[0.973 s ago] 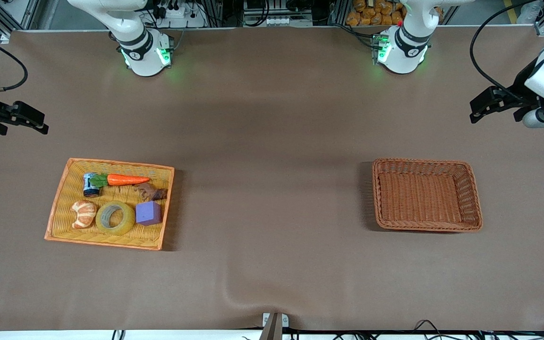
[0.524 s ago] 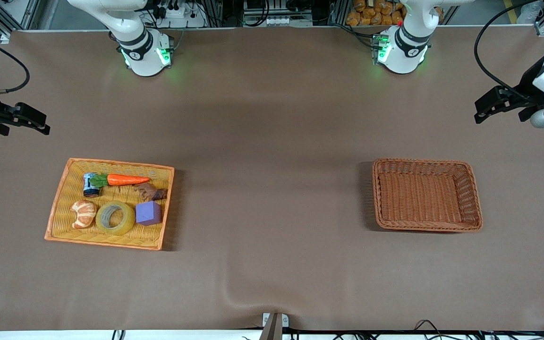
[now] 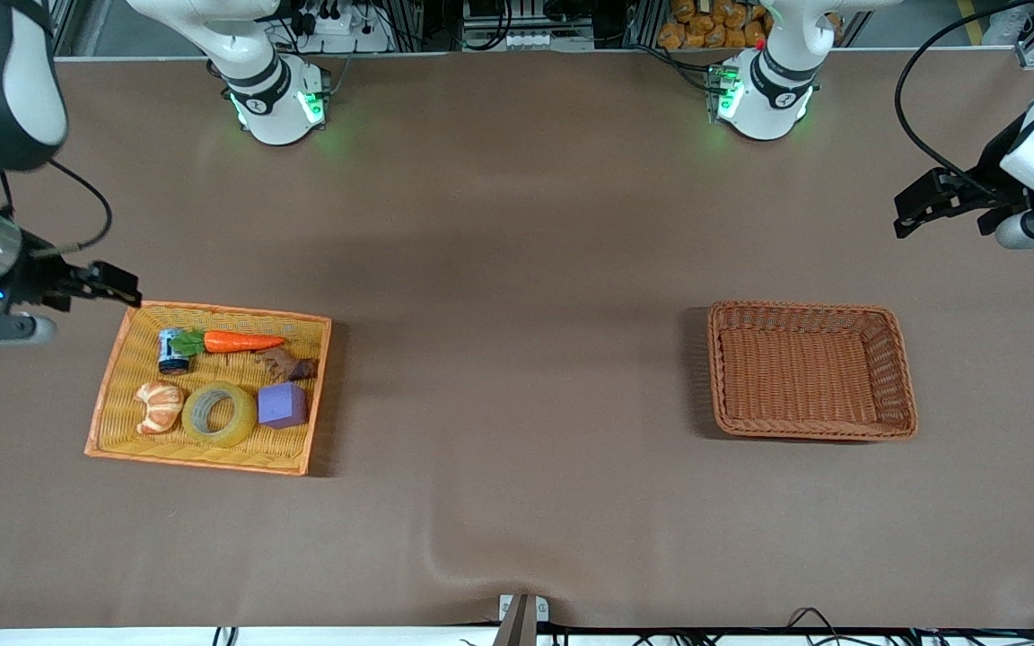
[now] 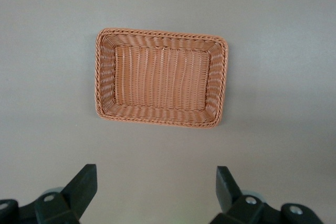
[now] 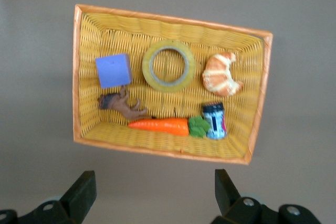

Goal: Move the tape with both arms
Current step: 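Lower the right gripper onto the tape roll and grasp it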

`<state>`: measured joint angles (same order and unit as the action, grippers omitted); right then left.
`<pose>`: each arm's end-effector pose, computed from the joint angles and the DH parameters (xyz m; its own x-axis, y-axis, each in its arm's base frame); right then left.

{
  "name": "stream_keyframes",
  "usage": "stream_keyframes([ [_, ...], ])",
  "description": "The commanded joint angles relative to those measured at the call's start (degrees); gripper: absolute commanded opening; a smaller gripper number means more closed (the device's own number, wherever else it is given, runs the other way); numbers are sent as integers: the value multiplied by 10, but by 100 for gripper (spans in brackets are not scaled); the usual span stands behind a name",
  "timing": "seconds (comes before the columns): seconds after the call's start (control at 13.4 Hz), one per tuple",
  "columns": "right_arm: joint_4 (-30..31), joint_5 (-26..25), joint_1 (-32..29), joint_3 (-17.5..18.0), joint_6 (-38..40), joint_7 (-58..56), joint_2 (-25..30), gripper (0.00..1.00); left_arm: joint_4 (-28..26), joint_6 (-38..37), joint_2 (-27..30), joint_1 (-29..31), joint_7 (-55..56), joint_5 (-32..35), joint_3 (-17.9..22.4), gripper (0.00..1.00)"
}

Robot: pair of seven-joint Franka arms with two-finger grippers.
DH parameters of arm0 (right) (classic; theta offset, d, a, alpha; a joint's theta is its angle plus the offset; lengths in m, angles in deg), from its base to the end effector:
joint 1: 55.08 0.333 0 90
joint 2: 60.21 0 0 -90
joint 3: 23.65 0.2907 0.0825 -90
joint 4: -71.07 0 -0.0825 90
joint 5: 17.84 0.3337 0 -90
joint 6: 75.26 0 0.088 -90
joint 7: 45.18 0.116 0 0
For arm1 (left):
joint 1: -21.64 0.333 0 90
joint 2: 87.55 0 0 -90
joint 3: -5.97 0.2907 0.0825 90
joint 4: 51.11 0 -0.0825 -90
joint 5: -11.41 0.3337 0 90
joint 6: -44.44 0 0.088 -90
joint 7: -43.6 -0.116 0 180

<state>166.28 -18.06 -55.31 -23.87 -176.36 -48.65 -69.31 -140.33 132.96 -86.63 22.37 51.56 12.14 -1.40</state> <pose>0.5525 -0.0046 0.4837 0.9970 0.0534 -0.0562 0.0536 -0.9986 0.0009 0.4942 -0.0566 0.6016 0.9997 0.0234 0.0057 0.0234 -0.9996 -0.0141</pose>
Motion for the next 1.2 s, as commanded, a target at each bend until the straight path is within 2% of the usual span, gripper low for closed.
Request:
stream_keyframes([
  [0.0,-9,-6,8,-4,-35,-3,-43,100,14,-14,-5,-3,9,8,-12,100],
  [0.45,-9,-2,0,-4,-174,-29,-167,100,14,-14,-4,-2,8,10,-18,100],
  [0.9,-23,-7,-25,-6,-281,-66,-254,100,13,-14,-5,-2,9,10,-19,100],
  [1.12,-23,-1,-37,-6,-298,-81,-281,100,13,-14,-5,-2,9,10,-20,100],
])
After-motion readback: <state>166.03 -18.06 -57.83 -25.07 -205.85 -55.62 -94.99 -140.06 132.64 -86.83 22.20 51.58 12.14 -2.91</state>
